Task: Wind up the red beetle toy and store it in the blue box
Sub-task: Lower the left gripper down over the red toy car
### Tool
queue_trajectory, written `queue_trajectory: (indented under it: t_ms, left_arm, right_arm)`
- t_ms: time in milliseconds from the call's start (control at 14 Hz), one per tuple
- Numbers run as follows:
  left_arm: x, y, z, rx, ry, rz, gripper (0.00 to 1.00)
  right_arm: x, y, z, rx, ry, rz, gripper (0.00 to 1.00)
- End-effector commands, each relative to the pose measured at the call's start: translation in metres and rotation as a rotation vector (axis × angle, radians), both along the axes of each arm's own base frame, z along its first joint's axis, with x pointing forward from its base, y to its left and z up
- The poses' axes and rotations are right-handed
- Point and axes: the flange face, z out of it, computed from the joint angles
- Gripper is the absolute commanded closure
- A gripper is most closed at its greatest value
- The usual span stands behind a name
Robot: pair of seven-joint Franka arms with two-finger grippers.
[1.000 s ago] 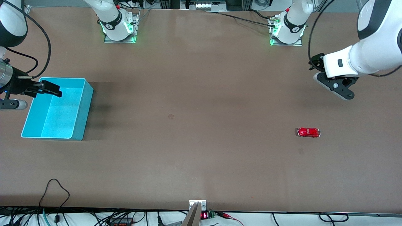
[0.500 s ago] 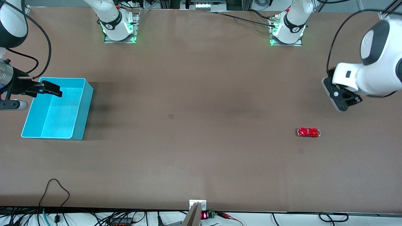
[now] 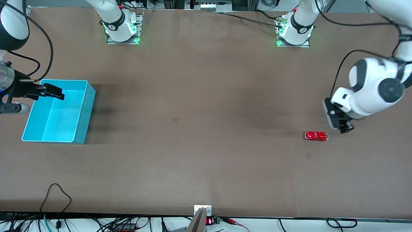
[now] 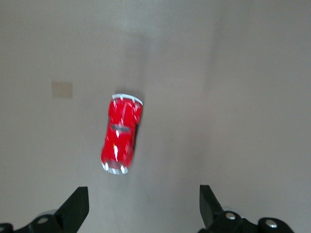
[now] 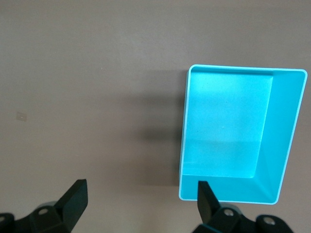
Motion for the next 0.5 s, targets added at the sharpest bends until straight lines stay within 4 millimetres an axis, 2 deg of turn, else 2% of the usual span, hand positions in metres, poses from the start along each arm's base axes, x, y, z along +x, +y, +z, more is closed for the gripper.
queue_trajectory:
  t_ms: [0,71,143,429]
  left_arm:
    - [0.014,-0.004,-0.046,-0.020,-0.052,-0.114,0.00]
    - [0.018,-0.004,-0.062,-0.029,-0.083,-0.126,0.00]
    - [0.021,-0.003,-0.070,-0.034,-0.110,-0.129,0.00]
    - [0.024,0.000,-0.092,-0.040,-0.136,-0.147,0.01]
  right_arm:
    - [-0.002,0.001,-0.004,0.015,0.012,-0.008,0.00]
    - [-0.002,0.001,-0.004,0.015,0.012,-0.008,0.00]
    - [-0.002,0.000,-0.004,0.015,0.012,-0.009,0.00]
    - [-0.002,0.001,-0.005,0.015,0.013,-0.006,0.00]
